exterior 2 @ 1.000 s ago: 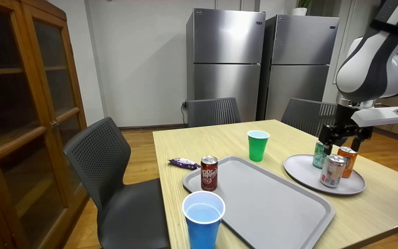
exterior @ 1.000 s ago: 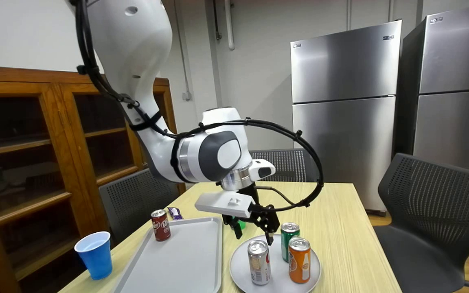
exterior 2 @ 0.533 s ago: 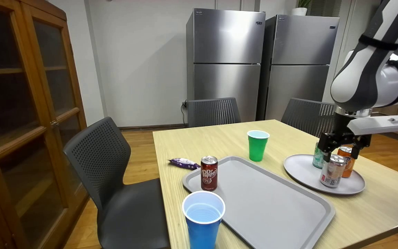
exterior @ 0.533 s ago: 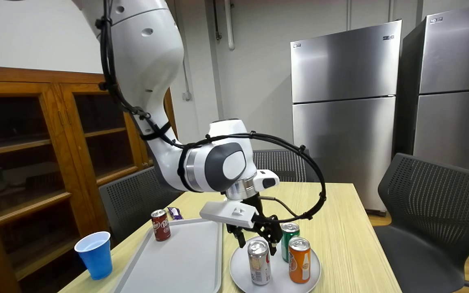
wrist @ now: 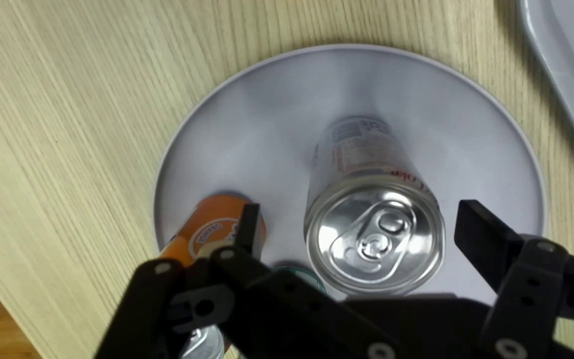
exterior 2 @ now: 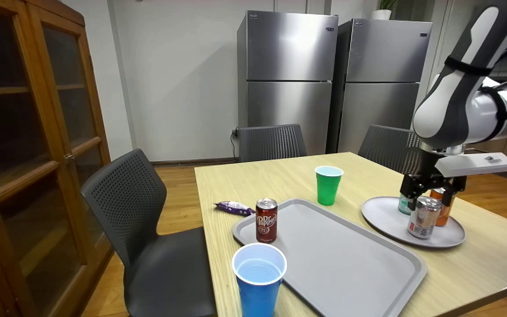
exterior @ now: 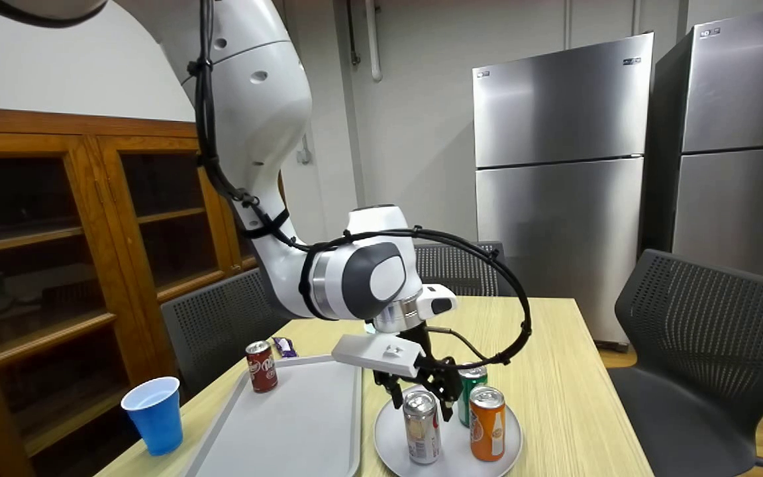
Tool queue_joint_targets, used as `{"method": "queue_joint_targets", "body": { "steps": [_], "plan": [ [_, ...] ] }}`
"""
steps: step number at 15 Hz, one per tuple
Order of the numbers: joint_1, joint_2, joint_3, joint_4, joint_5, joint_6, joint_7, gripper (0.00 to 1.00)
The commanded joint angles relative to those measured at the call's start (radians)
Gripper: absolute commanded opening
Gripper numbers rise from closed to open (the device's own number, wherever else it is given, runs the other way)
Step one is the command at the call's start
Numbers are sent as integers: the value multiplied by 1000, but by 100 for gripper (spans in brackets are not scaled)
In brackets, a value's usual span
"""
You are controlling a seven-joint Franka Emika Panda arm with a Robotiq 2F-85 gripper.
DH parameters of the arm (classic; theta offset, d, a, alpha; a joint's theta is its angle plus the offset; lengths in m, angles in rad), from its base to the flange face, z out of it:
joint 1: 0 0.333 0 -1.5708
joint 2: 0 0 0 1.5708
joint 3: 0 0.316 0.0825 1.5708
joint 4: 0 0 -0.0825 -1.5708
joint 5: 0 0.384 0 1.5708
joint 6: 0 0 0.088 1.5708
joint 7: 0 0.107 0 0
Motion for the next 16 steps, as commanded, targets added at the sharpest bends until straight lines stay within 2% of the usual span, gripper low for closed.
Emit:
{"method": "queue_joint_targets", "body": {
  "steps": [1,4,5,7,11,16],
  "plan": [
    [0,20,12,26,18,-9,6,100],
    [3,26,10,30,16,-10,7,99],
    [4,27,11,30,16,-9,6,74],
    [7,27,11,30,14,-10,7,71],
    [18,18,5,24,8,-8,12,40],
    [56,-14,-9,3,-8,-4,32,39]
  ]
}}
